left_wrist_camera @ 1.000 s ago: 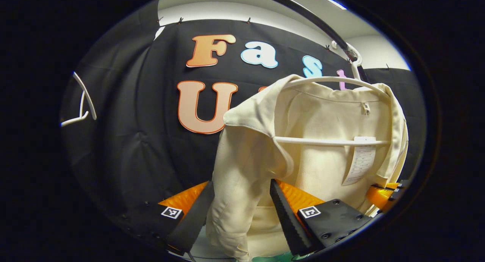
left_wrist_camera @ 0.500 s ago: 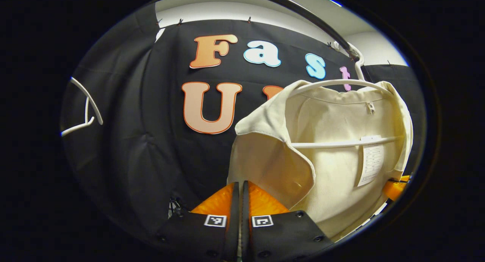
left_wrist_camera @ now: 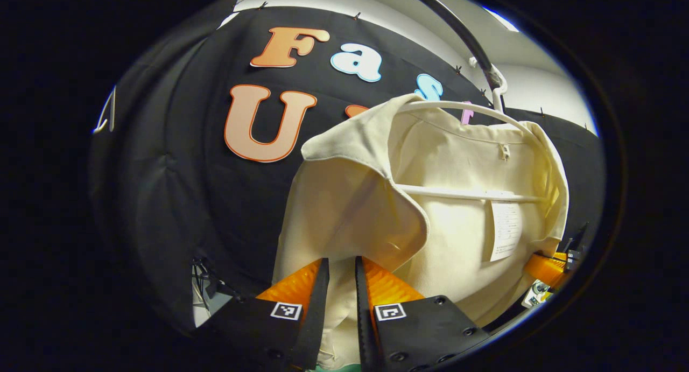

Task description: Grasp the clothes on the hanger with both hands and then place them into the laundry hamper below.

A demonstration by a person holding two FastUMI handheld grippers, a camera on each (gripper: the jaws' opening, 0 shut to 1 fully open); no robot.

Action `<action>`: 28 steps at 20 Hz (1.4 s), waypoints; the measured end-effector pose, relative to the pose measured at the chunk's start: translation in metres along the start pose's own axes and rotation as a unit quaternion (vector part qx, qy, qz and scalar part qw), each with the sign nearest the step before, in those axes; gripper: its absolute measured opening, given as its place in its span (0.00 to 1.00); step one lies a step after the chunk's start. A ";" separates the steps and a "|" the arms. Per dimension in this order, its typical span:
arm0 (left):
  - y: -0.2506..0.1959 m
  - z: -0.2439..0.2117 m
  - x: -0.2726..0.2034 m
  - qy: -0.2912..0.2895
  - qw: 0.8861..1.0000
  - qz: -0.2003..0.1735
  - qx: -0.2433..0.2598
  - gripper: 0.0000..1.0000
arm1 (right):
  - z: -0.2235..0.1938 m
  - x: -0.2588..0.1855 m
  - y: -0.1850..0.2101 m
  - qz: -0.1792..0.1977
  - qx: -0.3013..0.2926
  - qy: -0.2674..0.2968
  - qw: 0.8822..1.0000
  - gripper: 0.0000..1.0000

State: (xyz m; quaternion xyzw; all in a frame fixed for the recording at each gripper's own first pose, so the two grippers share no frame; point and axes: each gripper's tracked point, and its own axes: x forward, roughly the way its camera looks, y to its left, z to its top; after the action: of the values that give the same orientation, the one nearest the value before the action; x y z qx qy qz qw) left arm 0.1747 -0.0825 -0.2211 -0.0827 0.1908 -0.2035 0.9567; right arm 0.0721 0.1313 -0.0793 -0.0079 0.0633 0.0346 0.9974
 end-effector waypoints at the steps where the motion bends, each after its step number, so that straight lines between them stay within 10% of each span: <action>1: 0.005 0.000 0.001 -0.001 1.000 0.012 0.008 0.35 | 0.000 -0.001 -0.001 0.000 0.001 -0.001 1.000 0.03; 8: -0.003 0.000 -0.026 -0.026 0.996 0.055 0.066 0.77 | 0.002 -0.012 -0.004 -0.004 -0.002 -0.005 1.000 0.03; 15: -0.032 0.002 -0.039 -0.042 0.996 0.018 0.072 0.77 | 0.003 -0.014 -0.006 -0.004 0.001 -0.008 1.000 0.03; 23: -0.002 0.000 -0.003 -0.019 0.995 0.074 0.068 0.84 | 0.011 -0.020 -0.005 0.010 0.005 -0.013 1.000 0.03; 26: 0.008 0.002 0.005 -0.017 0.994 0.089 0.067 0.73 | 0.018 -0.024 -0.001 0.020 0.007 -0.015 1.000 0.02; 28: 0.012 0.000 0.007 -0.014 0.993 0.092 0.071 0.20 | 0.022 -0.028 0.000 0.027 0.010 -0.014 0.999 0.02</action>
State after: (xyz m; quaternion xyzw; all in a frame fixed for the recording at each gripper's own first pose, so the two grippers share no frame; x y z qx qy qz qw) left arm 0.1852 -0.0745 -0.2259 0.0008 0.1688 -0.1266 0.9775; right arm 0.0473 0.1296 -0.0542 0.0048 0.0501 0.0614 0.9968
